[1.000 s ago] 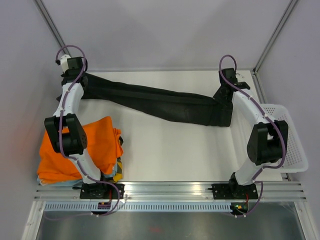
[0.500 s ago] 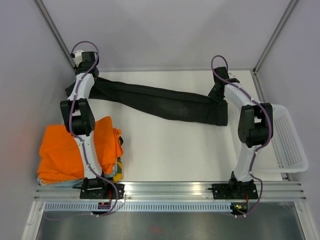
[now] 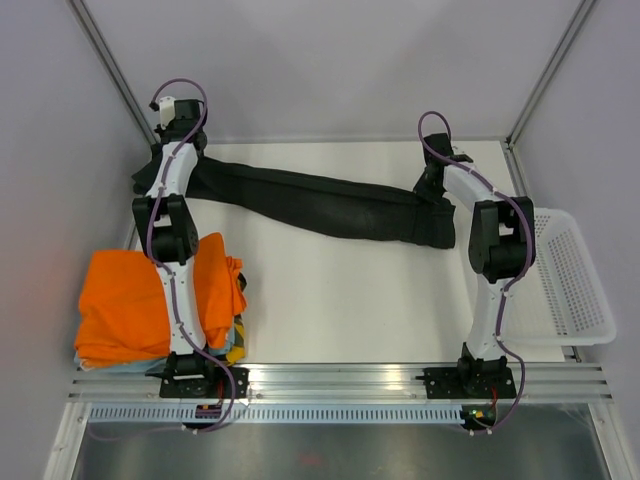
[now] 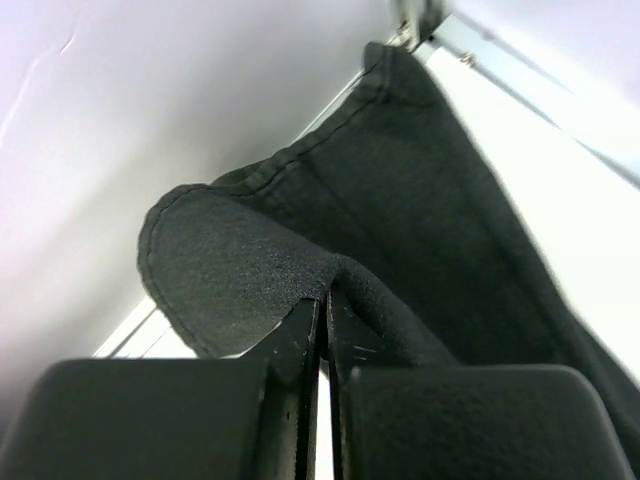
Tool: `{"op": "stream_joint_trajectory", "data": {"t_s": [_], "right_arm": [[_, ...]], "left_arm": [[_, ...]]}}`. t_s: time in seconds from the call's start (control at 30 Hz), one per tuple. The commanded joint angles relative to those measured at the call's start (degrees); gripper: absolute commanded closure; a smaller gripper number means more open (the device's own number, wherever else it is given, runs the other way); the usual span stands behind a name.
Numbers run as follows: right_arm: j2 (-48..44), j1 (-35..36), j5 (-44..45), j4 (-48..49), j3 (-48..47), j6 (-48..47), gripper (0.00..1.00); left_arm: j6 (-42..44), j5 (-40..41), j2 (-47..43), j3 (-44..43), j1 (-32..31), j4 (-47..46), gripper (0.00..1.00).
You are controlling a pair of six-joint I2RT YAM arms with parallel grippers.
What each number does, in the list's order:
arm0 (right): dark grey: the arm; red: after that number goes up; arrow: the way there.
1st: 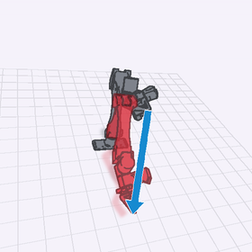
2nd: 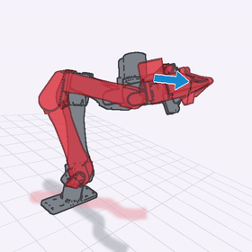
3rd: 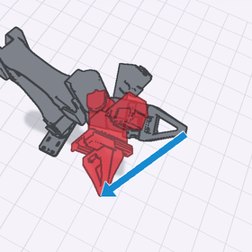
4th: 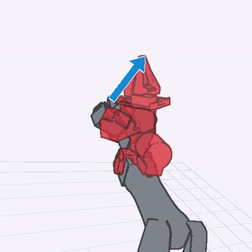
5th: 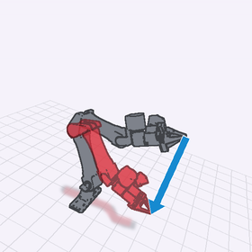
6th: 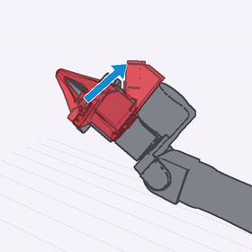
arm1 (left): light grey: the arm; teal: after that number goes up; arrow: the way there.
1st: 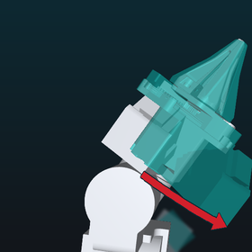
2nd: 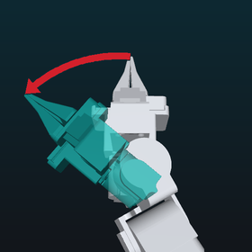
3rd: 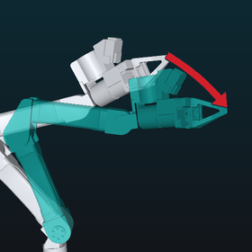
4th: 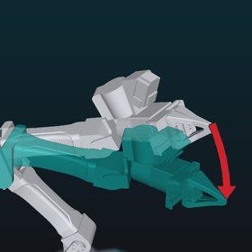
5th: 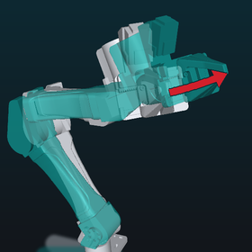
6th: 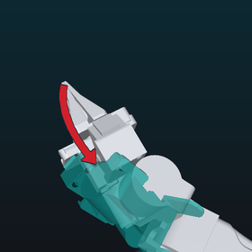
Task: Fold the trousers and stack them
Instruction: Fold the trousers
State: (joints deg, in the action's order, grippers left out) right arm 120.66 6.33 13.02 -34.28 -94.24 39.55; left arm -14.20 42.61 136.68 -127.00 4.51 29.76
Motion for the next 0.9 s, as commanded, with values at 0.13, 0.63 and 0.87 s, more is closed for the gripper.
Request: {"op": "stream_joint_trajectory", "data": {"t_s": [0.13, 0.63, 0.87], "right_arm": [[1.86, -2.81, 4.56, -1.49, -3.41, -2.81, 1.00], [0.28, -3.60, 6.23, -2.89, -0.95, -2.90, 1.00], [2.12, -4.48, 6.23, -3.16, -3.40, -2.37, 1.00]], "left_arm": [[7.95, 9.86, -9.85, 4.13, 1.73, -1.03, 0.98], [23.59, 15.04, -12.15, 5.01, 1.81, 2.75, 0.98], [20.62, 12.24, -6.35, 0.79, 1.81, 11.20, 0.98]]}}
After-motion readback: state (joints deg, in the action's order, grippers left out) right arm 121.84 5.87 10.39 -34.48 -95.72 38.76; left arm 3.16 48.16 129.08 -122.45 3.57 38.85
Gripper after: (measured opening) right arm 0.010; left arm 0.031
